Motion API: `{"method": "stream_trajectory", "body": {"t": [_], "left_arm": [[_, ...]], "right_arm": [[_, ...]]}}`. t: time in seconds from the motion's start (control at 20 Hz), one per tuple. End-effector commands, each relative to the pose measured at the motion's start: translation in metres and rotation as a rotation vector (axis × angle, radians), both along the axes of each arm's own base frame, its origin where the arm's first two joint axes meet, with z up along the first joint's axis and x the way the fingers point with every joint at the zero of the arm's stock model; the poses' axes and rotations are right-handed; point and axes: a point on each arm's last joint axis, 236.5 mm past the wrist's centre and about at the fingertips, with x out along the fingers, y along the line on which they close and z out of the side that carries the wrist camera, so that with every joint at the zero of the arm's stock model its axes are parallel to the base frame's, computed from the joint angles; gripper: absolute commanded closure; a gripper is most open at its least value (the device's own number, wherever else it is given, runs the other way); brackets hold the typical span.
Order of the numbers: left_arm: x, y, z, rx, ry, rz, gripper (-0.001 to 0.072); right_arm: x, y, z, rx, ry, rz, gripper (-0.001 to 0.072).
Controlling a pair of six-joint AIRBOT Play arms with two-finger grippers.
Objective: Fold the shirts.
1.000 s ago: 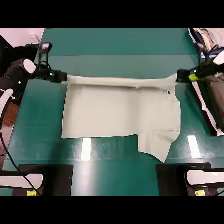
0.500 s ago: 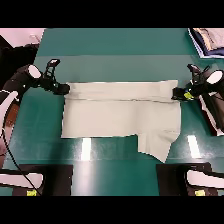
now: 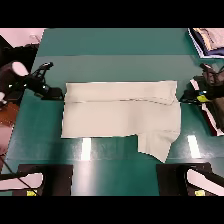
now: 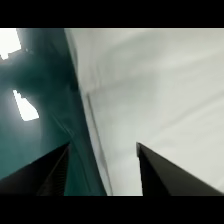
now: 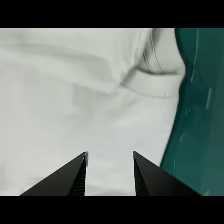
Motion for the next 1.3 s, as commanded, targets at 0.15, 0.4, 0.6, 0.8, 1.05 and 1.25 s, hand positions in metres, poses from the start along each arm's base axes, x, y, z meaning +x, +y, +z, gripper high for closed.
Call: {"method": "stream_trajectory", "body": {"t": [0.15,0.4,0.6,0.8,1.05,1.25], "left_arm": [[-0.126,-0.007,-0.04,-0.084,0.191,0.076,0.0209],[-0.156,-0.014,-0.058,-0.099,0.199,0.123,0.0209],[-0.158,-0.027,-0.062,-0.157,0.205,0.158,0.0209],[-0.16,-0.031,-0.072,-0.173,0.203,0.184,0.0209],[-0.153,-0.032,-0.075,-0.183,0.174,0.22,0.0354],[-0.138,-0.031,-0.062,-0.186,0.125,0.208,0.0684]], "right_arm": [[-0.024,0.001,0.022,0.003,-0.06,-0.009,0.0407],[-0.024,0.027,0.02,0.113,-0.073,0.021,0.0406],[-0.026,0.031,0.021,0.132,-0.068,0.024,0.0407],[-0.028,0.032,0.021,0.135,-0.06,0.028,0.0407],[-0.035,0.034,0.019,0.14,-0.03,0.04,0.0406],[-0.076,0.015,0.007,0.109,0.135,0.04,0.0406]]}}
